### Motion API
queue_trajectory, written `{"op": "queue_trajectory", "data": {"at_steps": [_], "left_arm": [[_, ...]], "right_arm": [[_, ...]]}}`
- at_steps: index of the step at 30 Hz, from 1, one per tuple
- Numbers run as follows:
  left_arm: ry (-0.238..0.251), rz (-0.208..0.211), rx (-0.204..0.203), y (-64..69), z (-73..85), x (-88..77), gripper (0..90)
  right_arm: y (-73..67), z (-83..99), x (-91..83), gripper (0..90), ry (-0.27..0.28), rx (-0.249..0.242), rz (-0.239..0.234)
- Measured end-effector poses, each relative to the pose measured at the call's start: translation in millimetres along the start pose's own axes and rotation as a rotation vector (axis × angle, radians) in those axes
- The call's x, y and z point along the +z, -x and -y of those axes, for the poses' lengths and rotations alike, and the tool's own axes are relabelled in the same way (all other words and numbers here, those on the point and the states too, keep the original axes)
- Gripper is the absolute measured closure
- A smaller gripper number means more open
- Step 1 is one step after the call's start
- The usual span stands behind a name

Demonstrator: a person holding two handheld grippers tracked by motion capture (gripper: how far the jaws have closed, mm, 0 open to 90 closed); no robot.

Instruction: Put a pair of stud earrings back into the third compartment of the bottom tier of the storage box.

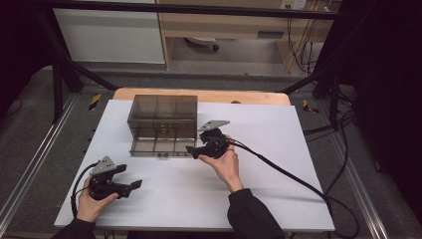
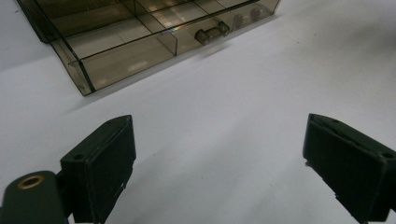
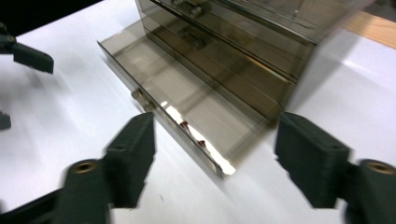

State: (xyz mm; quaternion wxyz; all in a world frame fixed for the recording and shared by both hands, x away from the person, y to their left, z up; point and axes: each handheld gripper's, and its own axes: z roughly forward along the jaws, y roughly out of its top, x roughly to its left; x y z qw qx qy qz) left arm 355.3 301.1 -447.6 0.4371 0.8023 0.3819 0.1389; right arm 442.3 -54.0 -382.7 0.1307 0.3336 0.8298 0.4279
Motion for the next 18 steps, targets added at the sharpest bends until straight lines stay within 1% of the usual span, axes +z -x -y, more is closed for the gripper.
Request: {"op": "queue_trajectory", "data": {"at_steps": [4, 5, 9, 15, 18], "left_arm": [[-0.001, -0.001, 0.000, 0.2, 0.0, 0.2, 9.2], [0.000, -0.001, 0.000, 0.2, 0.0, 0.5, 9.2], [-0.001, -0.002, 0.001, 0.3, 0.0, 0.6, 9.1], [-0.004, -0.002, 0.002, 0.3, 0.1, 1.0, 9.1], [-0.007, -0.003, 0.003, 0.2, 0.1, 1.3, 9.1]], "right_arm": [[4.6, 14.0, -19.9, 16.6, 0.022, 0.002, 0.016], [6.2, 17.9, -24.7, 13.8, 0.023, 0.008, 0.014], [11.9, 35.3, -41.3, 7.6, 0.020, 0.041, -0.006], [19.5, 65.7, -62.5, 3.9, 0.023, 0.057, -0.004], [23.5, 79.3, -71.4, 3.0, 0.024, 0.066, 0.007]]}}
